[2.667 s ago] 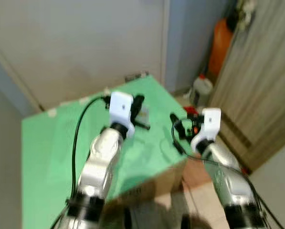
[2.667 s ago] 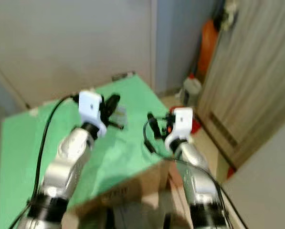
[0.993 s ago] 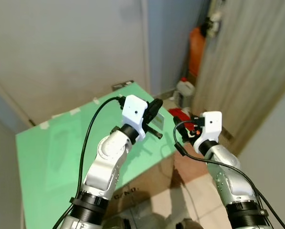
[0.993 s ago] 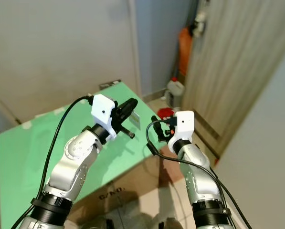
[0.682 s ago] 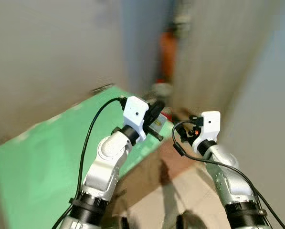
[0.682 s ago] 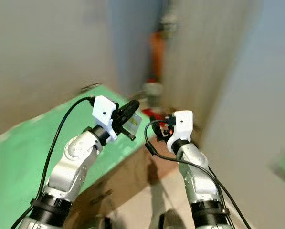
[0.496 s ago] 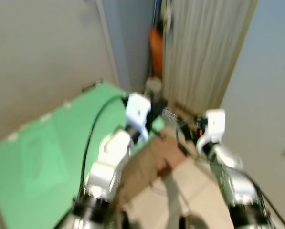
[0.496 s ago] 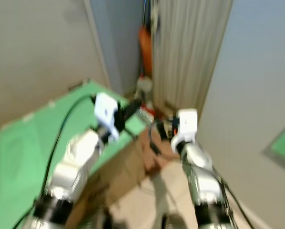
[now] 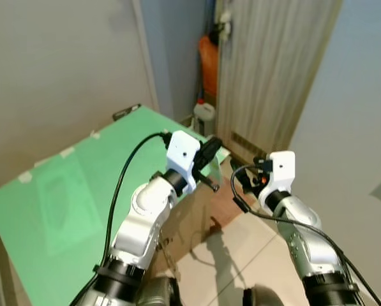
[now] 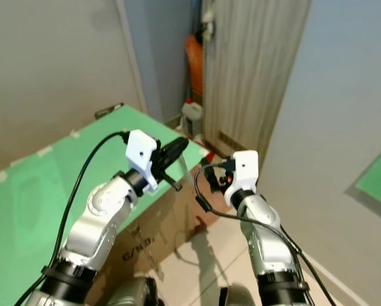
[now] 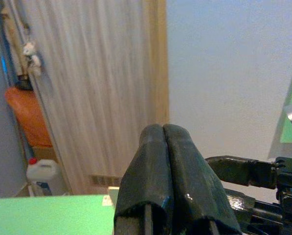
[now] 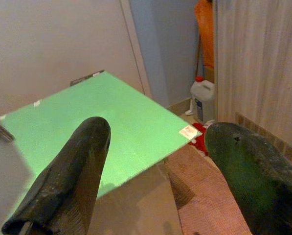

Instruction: Hang keys on a hook

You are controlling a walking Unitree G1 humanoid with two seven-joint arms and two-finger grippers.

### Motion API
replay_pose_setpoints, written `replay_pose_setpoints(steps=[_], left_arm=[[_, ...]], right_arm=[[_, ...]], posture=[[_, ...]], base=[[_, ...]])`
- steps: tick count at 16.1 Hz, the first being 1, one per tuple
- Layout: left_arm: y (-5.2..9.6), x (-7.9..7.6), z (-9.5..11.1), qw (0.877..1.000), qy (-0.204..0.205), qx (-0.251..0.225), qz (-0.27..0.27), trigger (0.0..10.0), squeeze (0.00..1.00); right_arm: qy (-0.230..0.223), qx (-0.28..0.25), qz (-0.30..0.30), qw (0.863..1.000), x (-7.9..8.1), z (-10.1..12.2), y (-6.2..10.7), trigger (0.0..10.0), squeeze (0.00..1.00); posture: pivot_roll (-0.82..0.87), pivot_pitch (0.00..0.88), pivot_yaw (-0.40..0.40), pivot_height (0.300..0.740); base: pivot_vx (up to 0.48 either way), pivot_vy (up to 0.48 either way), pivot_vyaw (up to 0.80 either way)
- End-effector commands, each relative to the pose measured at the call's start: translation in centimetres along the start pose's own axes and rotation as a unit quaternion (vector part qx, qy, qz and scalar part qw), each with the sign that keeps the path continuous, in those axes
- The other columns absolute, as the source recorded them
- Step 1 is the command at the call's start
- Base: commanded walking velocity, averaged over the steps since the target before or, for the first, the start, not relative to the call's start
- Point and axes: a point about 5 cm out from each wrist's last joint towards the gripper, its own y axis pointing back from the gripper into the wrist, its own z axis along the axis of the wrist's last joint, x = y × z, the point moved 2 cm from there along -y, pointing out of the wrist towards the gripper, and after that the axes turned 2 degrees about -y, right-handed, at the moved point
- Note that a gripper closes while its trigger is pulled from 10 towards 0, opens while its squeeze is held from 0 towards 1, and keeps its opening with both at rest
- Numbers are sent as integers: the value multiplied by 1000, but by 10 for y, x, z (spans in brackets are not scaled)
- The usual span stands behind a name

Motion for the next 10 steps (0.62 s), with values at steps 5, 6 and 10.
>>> replay_pose_setpoints(steps=[5, 6, 10], left_arm=[[1, -2, 0, 1000, -2, 2, -11, 0, 0], [1, -3, 0, 1000, -3, 3, -12, 0, 0], [1, -2, -4, 1000, -2, 9, -13, 0, 0]], right_arm=[[0, -8, 0, 1000, 1, 3, 2, 10000, 0], [0, -8, 0, 1000, 1, 3, 2, 10000, 0], [9, -18, -20, 1000, -4, 5, 2, 10000, 0]], posture=[[-118, 0, 107, 740], [-122, 0, 106, 740], [-124, 0, 105, 740]], base=[[0, 0, 0], [0, 0, 0], [0, 0, 0]])
